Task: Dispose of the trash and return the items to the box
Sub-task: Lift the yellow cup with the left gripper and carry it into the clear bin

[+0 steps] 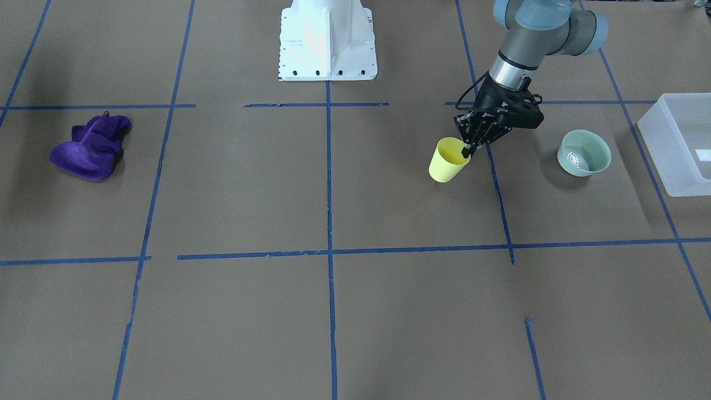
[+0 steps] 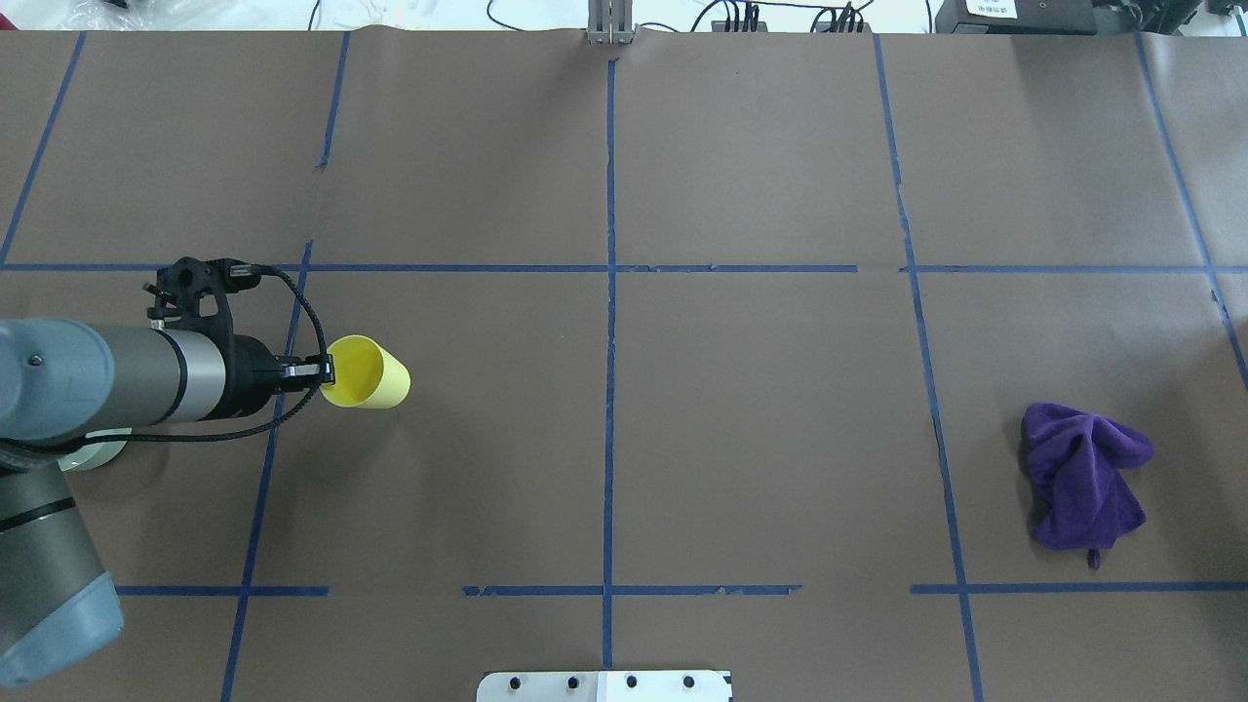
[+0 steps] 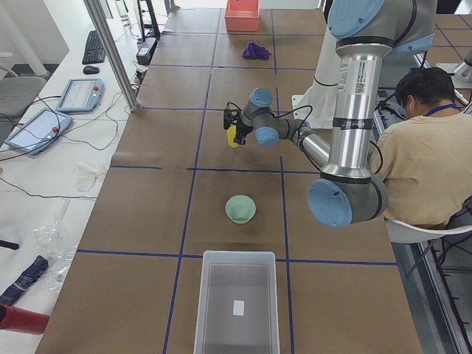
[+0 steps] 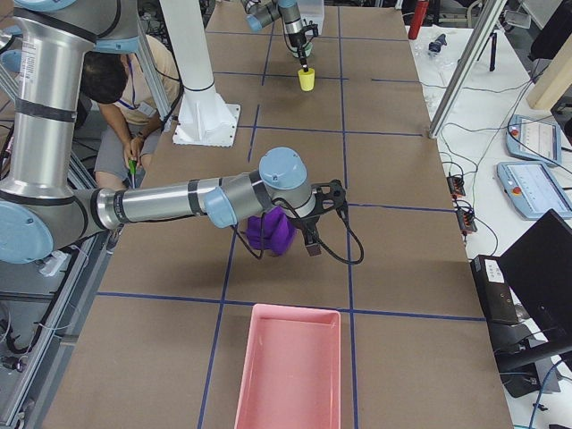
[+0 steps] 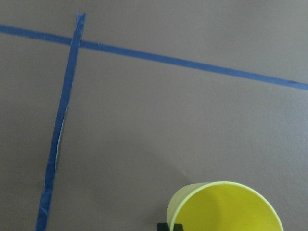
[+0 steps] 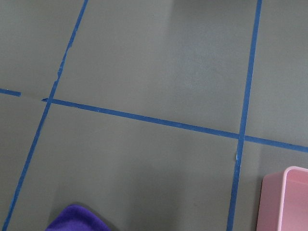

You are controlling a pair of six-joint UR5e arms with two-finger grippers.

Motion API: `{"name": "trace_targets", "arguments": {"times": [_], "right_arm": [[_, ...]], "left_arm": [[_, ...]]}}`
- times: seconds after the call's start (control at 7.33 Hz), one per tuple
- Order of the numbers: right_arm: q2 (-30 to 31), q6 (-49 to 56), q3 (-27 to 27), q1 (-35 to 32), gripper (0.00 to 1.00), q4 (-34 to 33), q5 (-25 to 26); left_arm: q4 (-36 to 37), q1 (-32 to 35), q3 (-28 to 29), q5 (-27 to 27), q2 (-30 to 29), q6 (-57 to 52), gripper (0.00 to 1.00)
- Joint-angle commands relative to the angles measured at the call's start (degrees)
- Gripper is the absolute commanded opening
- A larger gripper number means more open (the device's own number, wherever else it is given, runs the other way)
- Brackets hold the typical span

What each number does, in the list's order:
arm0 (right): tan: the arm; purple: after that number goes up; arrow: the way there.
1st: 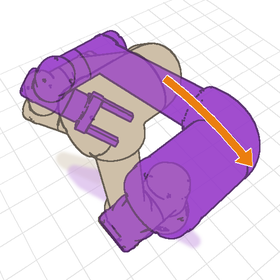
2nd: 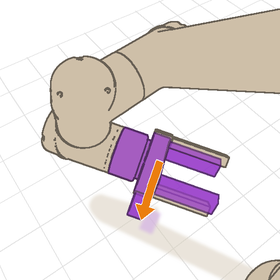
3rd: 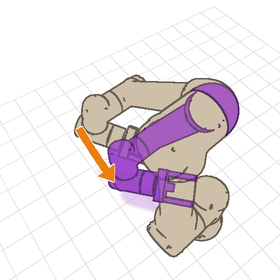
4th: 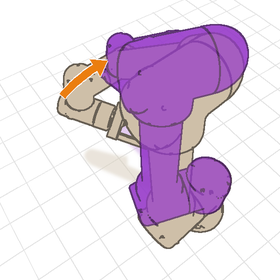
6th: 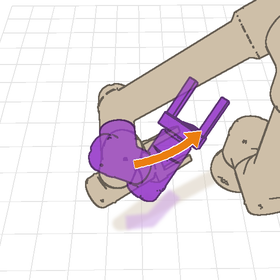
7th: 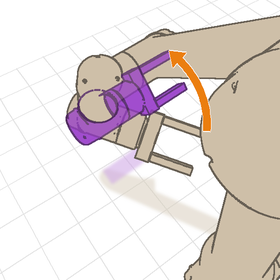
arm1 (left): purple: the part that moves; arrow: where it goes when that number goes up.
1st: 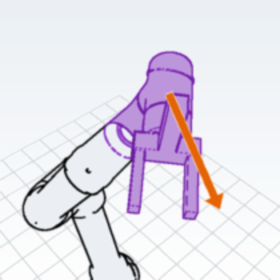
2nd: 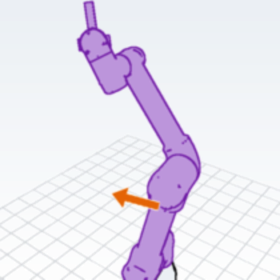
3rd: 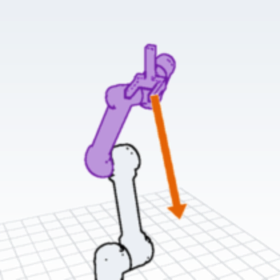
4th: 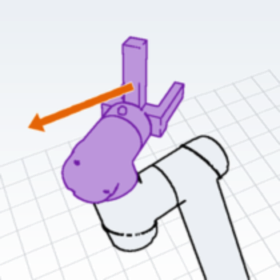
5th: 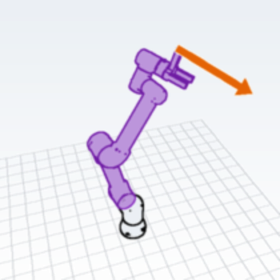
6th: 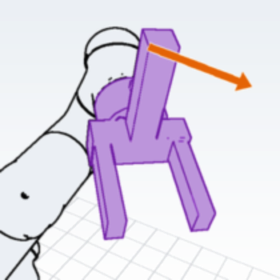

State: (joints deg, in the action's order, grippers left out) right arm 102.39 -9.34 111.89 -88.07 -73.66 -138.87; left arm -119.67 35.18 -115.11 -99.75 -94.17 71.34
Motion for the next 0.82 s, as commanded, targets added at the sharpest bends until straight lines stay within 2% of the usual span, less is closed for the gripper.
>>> {"name": "trace_targets", "arguments": {"times": [0.0,0.14,0.27,0.41,0.55,0.68], "right_arm": [[0.1,-0.2,0.2,0.0,1.00,0.1,-0.2],[-0.3,-0.2,0.4,0.0,1.00,1.5,-0.4],[-0.3,-0.2,0.1,0.1,1.00,8.4,-0.5],[-0.3,-2.4,0.1,0.6,1.00,11.8,-1.2],[-0.3,-5.4,0.3,3.4,1.00,12.0,-1.4],[-0.5,-7.4,0.6,6.0,1.00,12.0,-1.1]], "left_arm": [[10.5,13.9,-6.8,-9.5,0.2,-20.0,0.00],[11.4,23.2,-6.9,-16.4,2.0,-33.1,0.00],[11.4,32.3,-6.1,-22.0,6.3,-49.2,0.00],[11.4,40.1,-3.6,-25.3,10.7,-64.8,0.00],[10.7,49.4,3.6,-28.2,13.1,-82.2,0.00],[10.9,59.1,11.8,-30.5,12.5,-97.5,0.00]]}}
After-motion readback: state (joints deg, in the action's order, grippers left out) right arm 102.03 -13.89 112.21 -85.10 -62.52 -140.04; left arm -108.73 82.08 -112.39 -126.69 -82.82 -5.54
